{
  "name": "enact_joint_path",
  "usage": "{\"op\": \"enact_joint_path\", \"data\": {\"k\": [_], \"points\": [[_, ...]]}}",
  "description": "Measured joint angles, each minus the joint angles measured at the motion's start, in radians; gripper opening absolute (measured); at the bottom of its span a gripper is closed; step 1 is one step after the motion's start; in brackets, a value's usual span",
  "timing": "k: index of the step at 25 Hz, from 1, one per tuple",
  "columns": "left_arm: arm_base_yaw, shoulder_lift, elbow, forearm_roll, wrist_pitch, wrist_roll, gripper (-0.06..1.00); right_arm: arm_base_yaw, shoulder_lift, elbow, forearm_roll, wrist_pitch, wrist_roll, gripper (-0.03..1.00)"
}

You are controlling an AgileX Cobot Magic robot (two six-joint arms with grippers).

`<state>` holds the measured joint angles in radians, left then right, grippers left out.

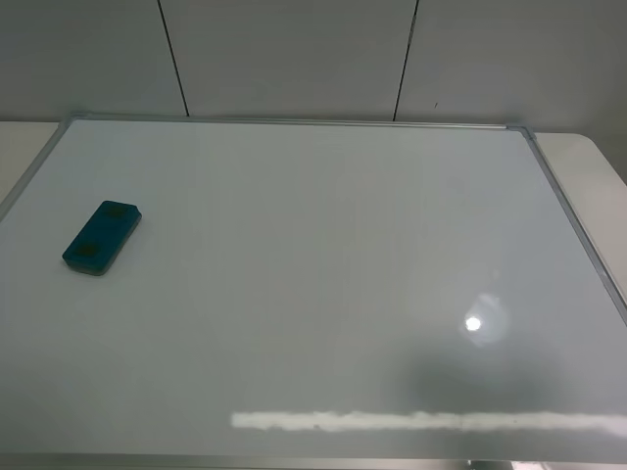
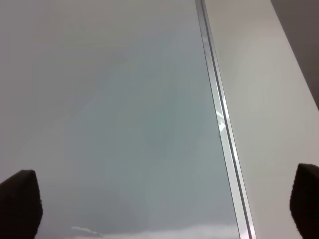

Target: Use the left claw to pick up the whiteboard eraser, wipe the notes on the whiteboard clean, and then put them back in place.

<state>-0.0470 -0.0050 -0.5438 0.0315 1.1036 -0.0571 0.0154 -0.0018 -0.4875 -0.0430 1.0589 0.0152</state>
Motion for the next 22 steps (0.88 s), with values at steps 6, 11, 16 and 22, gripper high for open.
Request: {"op": "enact_joint_path", "data": {"k": [6,11,16,22], "points": [[0.0,0.0,0.035,-0.02,-0.039,0.0,0.99,0.0,0.0,0.0,0.0,0.0,0.0,0.99],[0.0,0.0,0.035,-0.021,-0.041,0.0,0.99,0.0,0.0,0.0,0.0,0.0,0.0,0.99],[0.025,0.0,0.035,-0.022,-0.041,0.0,0.99,0.0,0.0,0.0,0.0,0.0,0.0,0.99],[0.05,0.0,0.035,-0.022,-0.041,0.0,0.99,0.0,0.0,0.0,0.0,0.0,0.0,0.99]]}}
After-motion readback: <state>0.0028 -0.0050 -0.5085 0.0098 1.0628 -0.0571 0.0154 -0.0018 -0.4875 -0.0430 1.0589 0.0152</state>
